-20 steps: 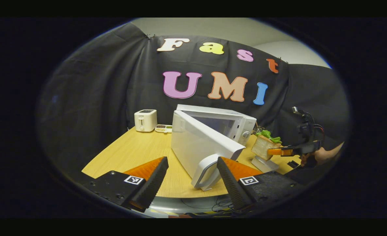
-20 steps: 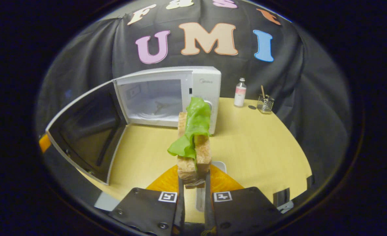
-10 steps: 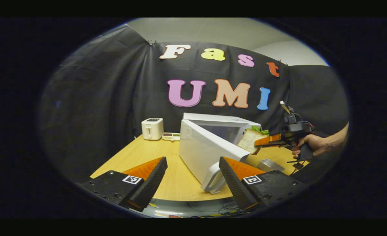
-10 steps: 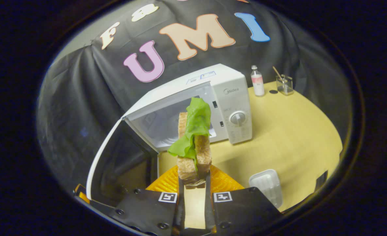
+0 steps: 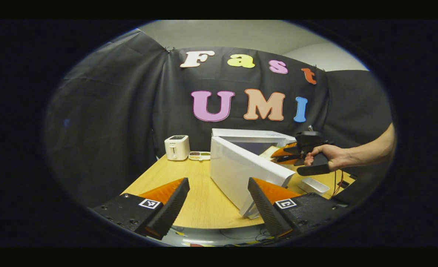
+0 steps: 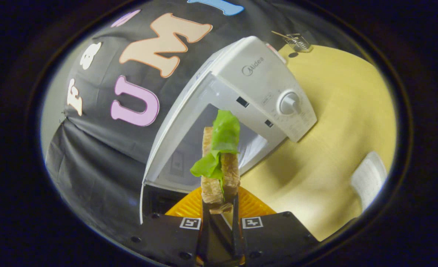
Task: Open the microwave oven with the left hand, put the food in, and close the microwave oven.
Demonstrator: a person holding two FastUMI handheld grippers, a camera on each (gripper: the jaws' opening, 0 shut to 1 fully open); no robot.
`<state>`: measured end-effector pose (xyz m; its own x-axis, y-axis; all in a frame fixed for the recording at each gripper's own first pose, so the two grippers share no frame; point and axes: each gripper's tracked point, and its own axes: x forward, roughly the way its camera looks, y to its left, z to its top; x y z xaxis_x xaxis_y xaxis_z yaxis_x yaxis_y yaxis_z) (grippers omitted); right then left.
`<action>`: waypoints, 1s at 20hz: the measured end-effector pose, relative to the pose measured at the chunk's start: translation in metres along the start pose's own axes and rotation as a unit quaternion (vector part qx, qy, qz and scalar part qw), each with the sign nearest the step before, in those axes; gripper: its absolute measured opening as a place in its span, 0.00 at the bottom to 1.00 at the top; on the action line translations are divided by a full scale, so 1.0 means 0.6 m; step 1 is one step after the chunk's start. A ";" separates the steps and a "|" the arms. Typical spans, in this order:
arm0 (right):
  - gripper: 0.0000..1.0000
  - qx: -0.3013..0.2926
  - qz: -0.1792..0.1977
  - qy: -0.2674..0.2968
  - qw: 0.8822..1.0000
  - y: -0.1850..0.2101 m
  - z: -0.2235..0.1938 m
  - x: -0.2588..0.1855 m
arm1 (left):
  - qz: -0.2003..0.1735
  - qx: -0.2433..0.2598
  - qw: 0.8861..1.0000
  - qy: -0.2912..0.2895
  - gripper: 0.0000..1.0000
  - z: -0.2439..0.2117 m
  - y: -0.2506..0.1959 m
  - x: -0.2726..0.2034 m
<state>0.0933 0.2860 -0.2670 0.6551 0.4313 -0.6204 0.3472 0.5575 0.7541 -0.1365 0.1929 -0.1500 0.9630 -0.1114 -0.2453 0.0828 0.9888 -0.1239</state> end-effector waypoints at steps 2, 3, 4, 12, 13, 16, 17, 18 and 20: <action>0.25 0.041 0.006 -0.003 0.999 0.019 -0.005 0.025 | 0.012 0.009 1.000 0.006 0.96 -0.006 0.019 -0.002; 0.25 0.057 0.003 -0.005 0.998 0.025 -0.010 0.040 | 0.020 0.012 1.000 0.007 0.96 -0.005 0.033 -0.003; 0.25 0.074 0.003 -0.005 0.997 0.030 -0.016 0.051 | 0.029 0.011 1.000 0.007 0.97 -0.003 0.045 -0.004; 0.25 0.187 -0.004 -0.015 0.982 0.068 -0.051 0.146 | 0.078 -0.006 0.997 0.026 0.99 -0.025 0.107 -0.024; 0.25 0.206 -0.007 -0.016 0.978 0.069 -0.053 0.156 | 0.081 -0.006 0.996 0.028 0.99 -0.031 0.112 -0.026; 0.25 0.231 -0.011 -0.029 0.972 0.070 -0.047 0.185 | 0.089 -0.009 0.995 0.033 0.94 -0.037 0.121 -0.031; 0.25 0.241 -0.012 -0.034 0.970 0.070 -0.043 0.194 | 0.091 -0.011 0.995 0.036 0.95 -0.041 0.123 -0.033; 0.25 0.251 -0.015 -0.039 0.967 0.069 -0.039 0.200 | 0.093 -0.013 0.995 0.037 0.96 -0.043 0.125 -0.034; 0.25 0.261 -0.025 -0.048 0.964 0.058 -0.034 0.218 | 0.095 -0.018 0.994 0.043 0.96 -0.049 0.129 -0.034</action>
<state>0.1771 0.3764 -0.3262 0.6786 0.3317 -0.6554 0.6546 0.1318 0.7444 -0.1575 0.2690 -0.1831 0.9347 0.0682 -0.3488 -0.1096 0.9889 -0.1004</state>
